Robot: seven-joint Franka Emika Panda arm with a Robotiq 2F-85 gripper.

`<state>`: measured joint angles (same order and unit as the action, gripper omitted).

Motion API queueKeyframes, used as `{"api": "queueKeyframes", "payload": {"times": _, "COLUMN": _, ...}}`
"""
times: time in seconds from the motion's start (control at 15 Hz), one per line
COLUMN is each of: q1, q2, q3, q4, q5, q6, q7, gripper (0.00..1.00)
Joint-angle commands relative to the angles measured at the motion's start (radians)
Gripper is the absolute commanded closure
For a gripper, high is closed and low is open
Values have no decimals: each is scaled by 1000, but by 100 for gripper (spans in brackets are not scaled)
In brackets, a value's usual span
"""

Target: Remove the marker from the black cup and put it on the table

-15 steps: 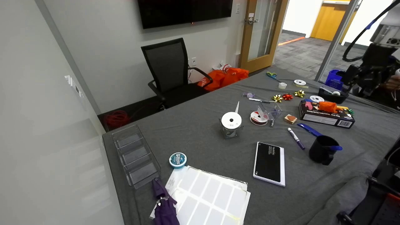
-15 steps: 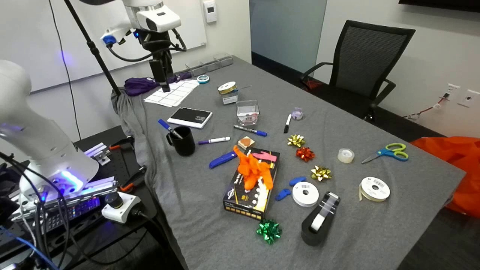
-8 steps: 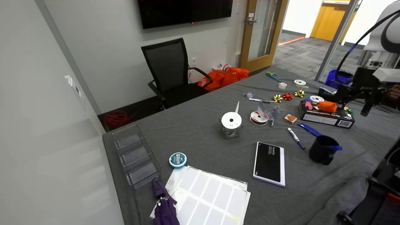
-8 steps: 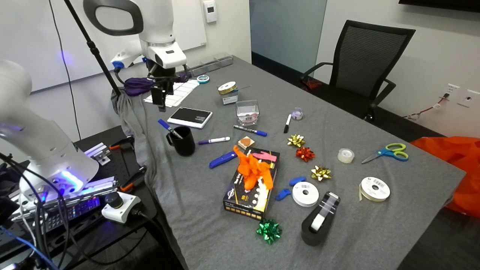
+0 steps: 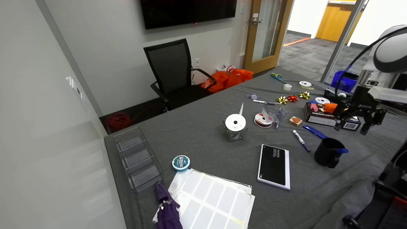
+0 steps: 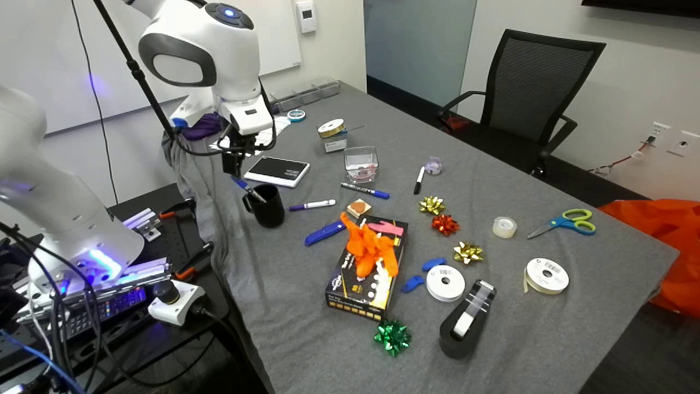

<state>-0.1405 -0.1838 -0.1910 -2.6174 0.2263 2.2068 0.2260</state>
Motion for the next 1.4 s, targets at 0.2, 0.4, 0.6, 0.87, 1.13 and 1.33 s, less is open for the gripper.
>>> {"api": "queueKeyframes", "payload": {"times": 0.2, "q1": -18, "q2": 97, "q3": -8, "q4": -37, "q5": 70, "q6": 119, "q7": -51, "gripper": 0}}
{"api": "queueKeyframes", "payload": {"times": 0.4, "q1": -15, "q2": 132, "q3": -11, "q4": -43, "q5": 126, "q6": 146, "q7": -69, "gripper": 0}}
{"api": "queueKeyframes", "payload": {"times": 0.6, "q1": -16, "q2": 159, "q3": -11, "q4": -46, "q5": 190, "q6": 154, "q7": -89, "gripper": 0}}
{"api": "queueKeyframes", "payload": {"times": 0.87, "q1": -18, "q2": 187, "q3": -8, "q4": -52, "q5": 240, "q6": 156, "q7": -123, "gripper": 3}}
{"api": "queueKeyframes", "payload": {"times": 1.13, "q1": -17, "q2": 204, "q3": -4, "q4": -54, "q5": 265, "q6": 157, "q7": -139, "gripper": 37}}
{"api": "queueKeyframes", "payload": {"times": 1.33, "q1": -17, "q2": 212, "q3": -2, "q4": -51, "q5": 277, "q6": 154, "q7": -141, "gripper": 59}}
